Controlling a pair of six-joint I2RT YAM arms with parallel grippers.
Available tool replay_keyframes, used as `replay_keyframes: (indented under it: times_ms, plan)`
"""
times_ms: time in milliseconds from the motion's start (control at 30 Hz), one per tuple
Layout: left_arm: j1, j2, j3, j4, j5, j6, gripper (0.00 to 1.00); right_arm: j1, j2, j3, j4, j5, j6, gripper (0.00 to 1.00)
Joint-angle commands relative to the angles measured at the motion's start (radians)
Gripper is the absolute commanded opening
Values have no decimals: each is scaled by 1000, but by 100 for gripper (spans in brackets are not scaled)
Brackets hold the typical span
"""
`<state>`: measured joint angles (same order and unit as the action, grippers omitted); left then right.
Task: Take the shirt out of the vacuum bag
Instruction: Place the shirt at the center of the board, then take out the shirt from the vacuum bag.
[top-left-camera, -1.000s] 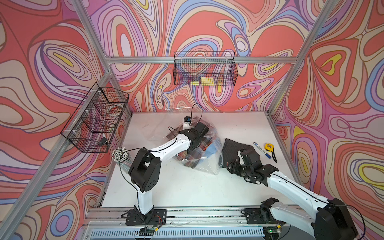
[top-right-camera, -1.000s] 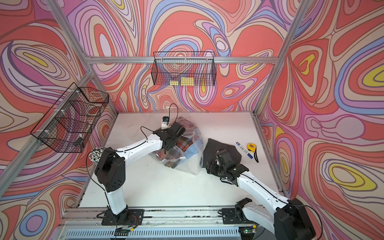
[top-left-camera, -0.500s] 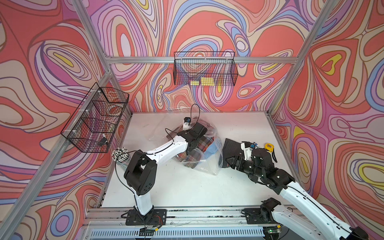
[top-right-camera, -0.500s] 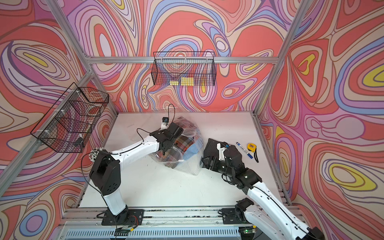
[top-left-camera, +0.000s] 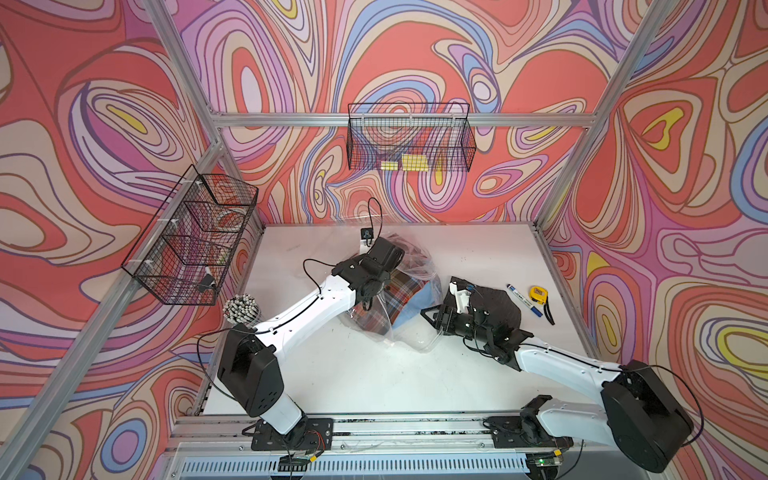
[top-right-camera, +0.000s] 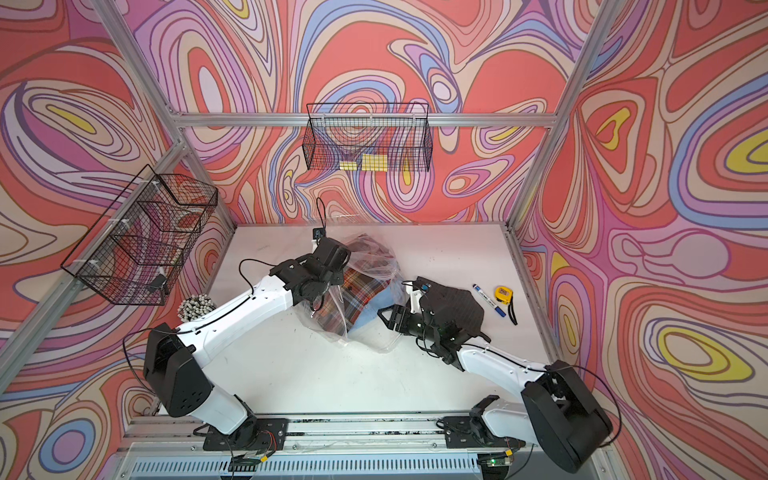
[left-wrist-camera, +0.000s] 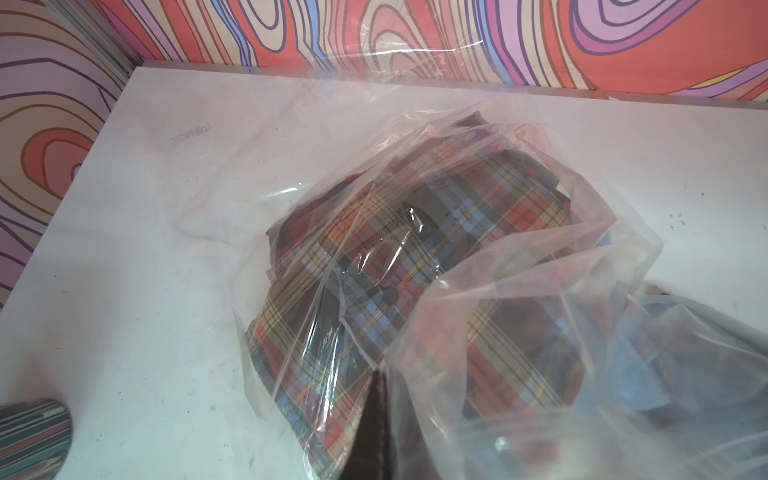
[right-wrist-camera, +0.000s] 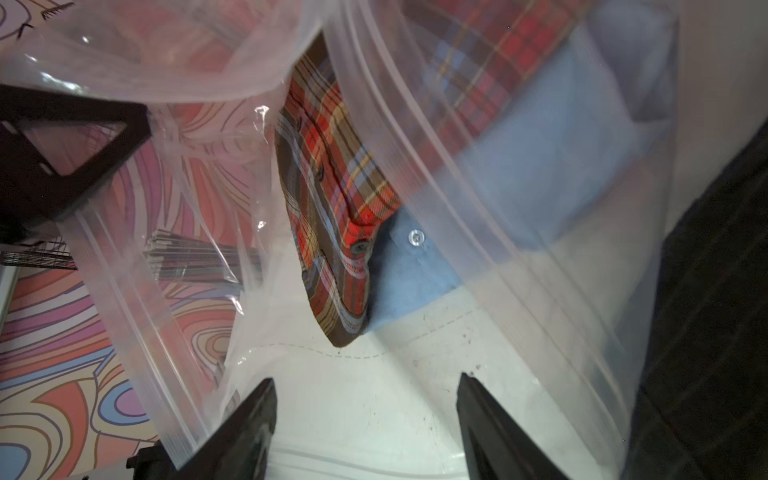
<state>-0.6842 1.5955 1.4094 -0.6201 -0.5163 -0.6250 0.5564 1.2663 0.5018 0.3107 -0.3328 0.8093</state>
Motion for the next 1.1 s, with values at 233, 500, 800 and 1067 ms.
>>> replay_keyframes:
  times_ms: [233,500,800,1067]
  plan:
    - [2,-23,-67,-12,61,-32,0,35,236,14,408,47,55,72]
    - [-18,-34,-50,-17,45,-11,0,62,379,41,548,85,87,72]
    - [-32,-53,-72,-8,29,-10,0,63,581,131,661,83,129,71]
    - [-56,-67,-73,1,16,11,0,65,633,188,699,89,142,66]
